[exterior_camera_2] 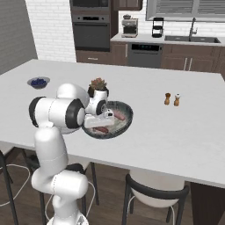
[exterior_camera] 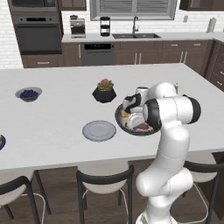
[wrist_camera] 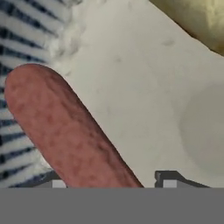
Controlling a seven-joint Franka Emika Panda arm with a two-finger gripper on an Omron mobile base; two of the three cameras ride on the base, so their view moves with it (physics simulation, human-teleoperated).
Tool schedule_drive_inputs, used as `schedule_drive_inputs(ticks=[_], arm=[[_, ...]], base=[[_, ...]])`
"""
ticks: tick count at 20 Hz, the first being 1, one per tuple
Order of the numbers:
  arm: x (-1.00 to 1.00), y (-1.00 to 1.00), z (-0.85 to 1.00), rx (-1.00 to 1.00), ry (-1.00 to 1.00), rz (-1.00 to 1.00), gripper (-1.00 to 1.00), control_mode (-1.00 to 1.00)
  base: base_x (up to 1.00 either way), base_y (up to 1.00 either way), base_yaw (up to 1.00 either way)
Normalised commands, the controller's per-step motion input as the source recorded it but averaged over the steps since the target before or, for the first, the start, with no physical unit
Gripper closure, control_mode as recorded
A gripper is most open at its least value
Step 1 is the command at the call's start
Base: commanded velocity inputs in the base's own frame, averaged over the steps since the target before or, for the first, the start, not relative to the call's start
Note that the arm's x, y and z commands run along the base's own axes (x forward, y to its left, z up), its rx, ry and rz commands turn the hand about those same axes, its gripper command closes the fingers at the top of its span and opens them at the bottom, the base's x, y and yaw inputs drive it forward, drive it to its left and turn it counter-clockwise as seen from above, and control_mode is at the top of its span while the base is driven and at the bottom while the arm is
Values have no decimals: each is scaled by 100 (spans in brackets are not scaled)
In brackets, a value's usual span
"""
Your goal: Place one bun and one sausage from the bowl on each plate.
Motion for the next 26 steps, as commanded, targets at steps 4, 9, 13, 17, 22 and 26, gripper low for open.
schedule_drive_inputs(ticks=[4, 9, 13, 17, 22, 26], arm=[[-39, 11, 89, 0, -16, 1, 100, -100], [-47, 91, 99, -1, -30, 1, 100, -100], [0, 100, 43, -8, -22, 0, 100, -100], [9, 100, -38, -1, 0, -1, 100, -100], [18, 45, -54, 0, 3, 2, 100, -100], [50, 12, -55, 0, 0, 2, 100, -100]], base=[[0, 0, 0], [0, 0, 0], [0, 0, 0], [0, 0, 0], [0, 0, 0], [0, 0, 0]])
